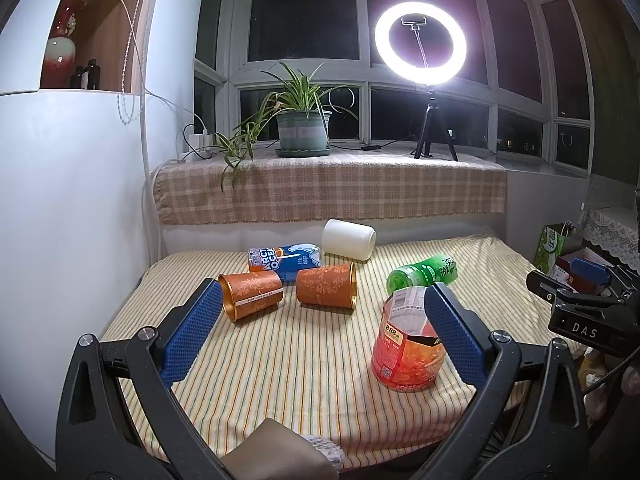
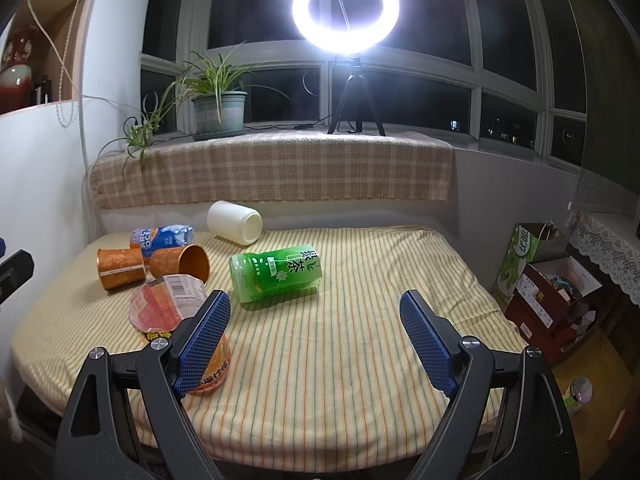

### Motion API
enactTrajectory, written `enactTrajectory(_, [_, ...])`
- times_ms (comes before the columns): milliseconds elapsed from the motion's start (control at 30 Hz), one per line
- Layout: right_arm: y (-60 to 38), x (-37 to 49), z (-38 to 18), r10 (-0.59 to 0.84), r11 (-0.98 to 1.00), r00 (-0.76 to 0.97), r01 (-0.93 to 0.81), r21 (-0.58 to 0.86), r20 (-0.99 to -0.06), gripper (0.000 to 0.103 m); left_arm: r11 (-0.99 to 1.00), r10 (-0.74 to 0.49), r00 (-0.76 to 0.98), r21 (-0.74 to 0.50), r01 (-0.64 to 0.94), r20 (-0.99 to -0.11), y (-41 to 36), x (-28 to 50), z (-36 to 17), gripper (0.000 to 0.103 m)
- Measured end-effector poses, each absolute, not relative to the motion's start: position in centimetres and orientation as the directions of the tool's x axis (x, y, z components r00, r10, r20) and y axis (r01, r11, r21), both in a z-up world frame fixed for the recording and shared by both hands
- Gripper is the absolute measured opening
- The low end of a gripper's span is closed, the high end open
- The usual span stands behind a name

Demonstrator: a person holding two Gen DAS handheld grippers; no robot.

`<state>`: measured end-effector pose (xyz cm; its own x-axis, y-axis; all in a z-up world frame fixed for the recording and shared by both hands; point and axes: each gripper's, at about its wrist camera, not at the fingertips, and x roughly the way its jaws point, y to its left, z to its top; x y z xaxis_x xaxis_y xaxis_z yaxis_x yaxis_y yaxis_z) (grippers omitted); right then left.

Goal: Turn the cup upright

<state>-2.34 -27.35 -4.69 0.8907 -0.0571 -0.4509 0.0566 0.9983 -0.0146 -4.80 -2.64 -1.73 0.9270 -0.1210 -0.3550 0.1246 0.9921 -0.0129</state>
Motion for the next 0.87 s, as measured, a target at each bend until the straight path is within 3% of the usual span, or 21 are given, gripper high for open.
enactTrajectory(867, [-28.14,-1.89,-5.11,-0.06,0.998,0.885,0.065,-0.004,-0.462,0.087,0.993,-0.109,0.931,0.007,0.119,-0.349,-2.59,-4.31,-1.21,0.102])
